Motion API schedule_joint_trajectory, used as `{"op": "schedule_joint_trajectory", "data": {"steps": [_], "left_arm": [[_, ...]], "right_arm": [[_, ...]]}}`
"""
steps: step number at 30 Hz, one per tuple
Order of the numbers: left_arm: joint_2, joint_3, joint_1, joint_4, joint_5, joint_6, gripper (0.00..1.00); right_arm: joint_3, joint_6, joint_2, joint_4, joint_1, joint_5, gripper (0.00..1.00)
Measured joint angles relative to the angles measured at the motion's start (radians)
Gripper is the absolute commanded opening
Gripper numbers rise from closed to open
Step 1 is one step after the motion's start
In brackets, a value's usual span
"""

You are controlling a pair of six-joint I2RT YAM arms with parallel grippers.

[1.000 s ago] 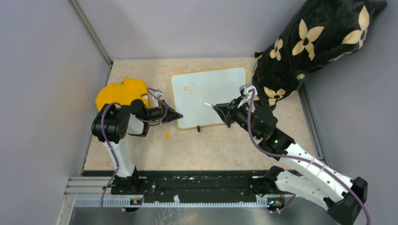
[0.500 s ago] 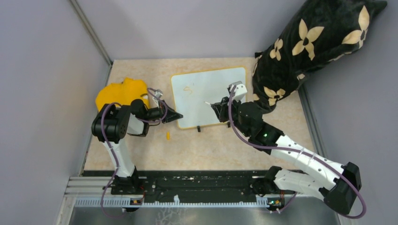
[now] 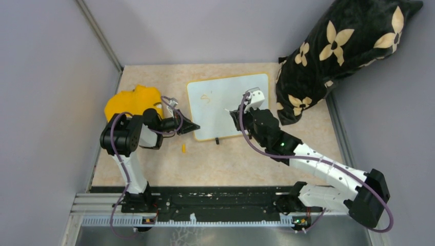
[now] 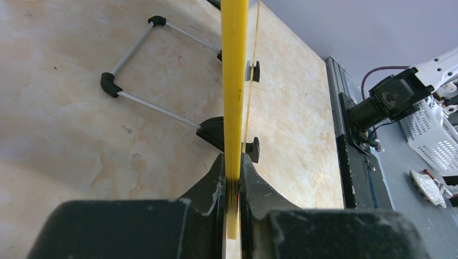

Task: Write a sentence on the whiteboard

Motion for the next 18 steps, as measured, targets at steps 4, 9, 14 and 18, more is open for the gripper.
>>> {"op": "schedule_joint_trajectory", "data": {"steps": [4, 9, 14, 18], "left_arm": [[0.0, 0.0, 0.0, -0.002, 0.0, 0.001, 0.0], [0.0, 0.0, 0.0, -0.002, -0.001, 0.002, 0.0], [0.0, 0.0, 0.001, -0.002, -0.001, 0.002, 0.0], [0.0, 0.0, 0.001, -0.002, -0.001, 0.002, 0.0]], "right_arm": [[0.023, -0.016, 0.043, 0.025, 0.0, -0.001, 0.0], [0.076, -0.073, 0.104, 0.057, 0.039, 0.033, 0.0], [0.117, -0.152, 0.191, 0.101, 0.174, 0.116, 0.0], [0.137, -0.171, 0.246, 0.108, 0.167, 0.165, 0.0]]}}
